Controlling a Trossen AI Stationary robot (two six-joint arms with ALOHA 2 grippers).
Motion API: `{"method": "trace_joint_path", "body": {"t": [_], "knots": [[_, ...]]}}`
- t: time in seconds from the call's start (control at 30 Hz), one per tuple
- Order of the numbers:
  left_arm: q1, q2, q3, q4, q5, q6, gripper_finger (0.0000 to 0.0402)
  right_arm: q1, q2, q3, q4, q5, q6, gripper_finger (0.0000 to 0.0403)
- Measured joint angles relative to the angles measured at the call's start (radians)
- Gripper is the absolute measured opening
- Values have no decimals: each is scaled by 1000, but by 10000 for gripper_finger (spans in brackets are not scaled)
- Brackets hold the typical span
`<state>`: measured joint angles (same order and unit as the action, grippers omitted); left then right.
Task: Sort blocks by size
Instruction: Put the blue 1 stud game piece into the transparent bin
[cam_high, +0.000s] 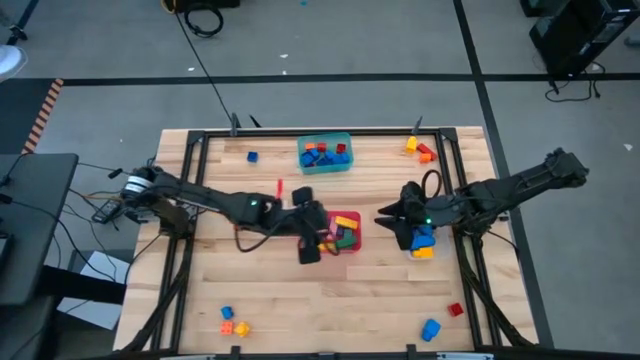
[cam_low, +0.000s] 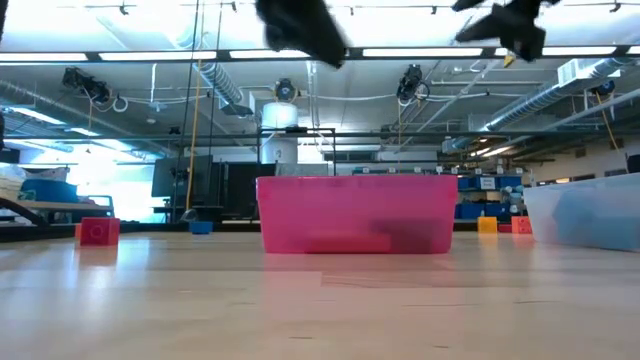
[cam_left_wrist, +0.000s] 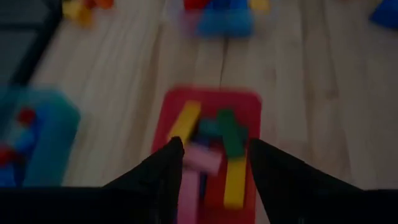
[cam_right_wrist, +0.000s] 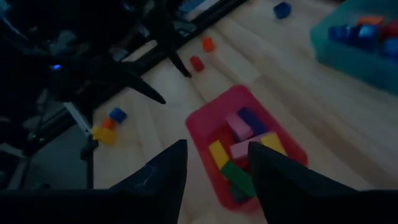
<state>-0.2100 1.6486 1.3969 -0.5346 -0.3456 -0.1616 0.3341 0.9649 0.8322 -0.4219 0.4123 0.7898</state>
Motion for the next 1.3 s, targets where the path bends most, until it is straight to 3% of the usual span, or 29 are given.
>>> {"method": "trace_joint_path", "body": {"t": [0.1, 0.3, 0.47, 0.6, 0.77, 1.03, 1.3], "knots": [[-19, -94, -170, 82, -1, -57, 192, 6, 61, 106, -97, 39, 0, 177], [-59, -360, -477, 208, 0, -195, 192, 6, 289, 385, -422, 7, 90, 174], [-101, -569, -637, 207, 0, -268, 192, 7, 483, 561, -708, -141, 360, 174], [-129, -700, -726, 205, -1, -289, 192, 50, 578, 589, -792, -241, 627, 175], [-158, -796, -783, 202, 0, -287, 192, 162, 648, 589, -801, -236, 920, 175], [-172, -816, -799, 200, 8, -222, 192, 376, 745, 590, -896, -245, 1341, 177], [-172, -815, -799, 200, 10, -210, 192, 528, 855, 590, -948, -607, 1569, 187]]}}
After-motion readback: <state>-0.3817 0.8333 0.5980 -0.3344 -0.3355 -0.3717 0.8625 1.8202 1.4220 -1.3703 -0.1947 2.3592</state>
